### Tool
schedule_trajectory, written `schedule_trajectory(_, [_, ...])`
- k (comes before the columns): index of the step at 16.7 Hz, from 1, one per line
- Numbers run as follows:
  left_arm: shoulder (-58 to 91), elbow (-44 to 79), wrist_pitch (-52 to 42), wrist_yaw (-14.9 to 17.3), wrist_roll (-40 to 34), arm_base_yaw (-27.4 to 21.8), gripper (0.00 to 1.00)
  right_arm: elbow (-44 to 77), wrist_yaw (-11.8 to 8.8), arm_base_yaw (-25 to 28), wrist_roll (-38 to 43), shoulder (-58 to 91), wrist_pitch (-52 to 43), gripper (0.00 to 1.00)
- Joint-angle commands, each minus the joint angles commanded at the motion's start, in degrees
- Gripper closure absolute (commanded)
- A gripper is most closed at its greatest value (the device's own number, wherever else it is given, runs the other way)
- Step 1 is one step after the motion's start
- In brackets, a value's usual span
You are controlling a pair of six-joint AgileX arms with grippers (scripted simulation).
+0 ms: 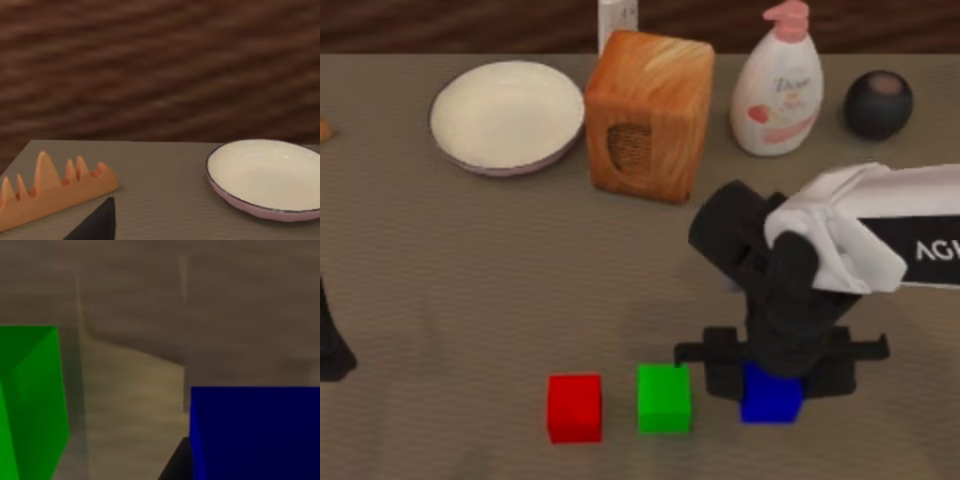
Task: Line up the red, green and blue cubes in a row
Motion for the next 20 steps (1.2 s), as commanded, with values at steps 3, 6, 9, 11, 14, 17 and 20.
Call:
schedule_trajectory(3, [0.00,0.00,0.00,0.00,0.00,0.00,0.00,-1.51,0.04,0.16,0.09,1.29,2.54,1.00])
schedule_trajectory(6, [0.00,0.00,0.00,0.00,0.00,0.00,0.00,-1.51,0.04,0.16,0.09,1.29,2.54,1.00])
schedule_trajectory(9, [0.00,0.00,0.00,0.00,0.00,0.00,0.00,-1.51,0.04,0.16,0.09,1.29,2.54,0.77])
schedule_trajectory(11, [0.00,0.00,0.00,0.00,0.00,0.00,0.00,-1.51,0.04,0.16,0.09,1.29,2.54,0.62])
schedule_trajectory(14, [0.00,0.00,0.00,0.00,0.00,0.00,0.00,-1.51,0.04,0.16,0.09,1.29,2.54,0.40])
schedule_trajectory(17, [0.00,0.00,0.00,0.00,0.00,0.00,0.00,-1.51,0.04,0.16,0.09,1.29,2.54,0.17])
schedule_trajectory(20, [0.00,0.00,0.00,0.00,0.00,0.00,0.00,-1.51,0.04,0.16,0.09,1.29,2.54,0.00])
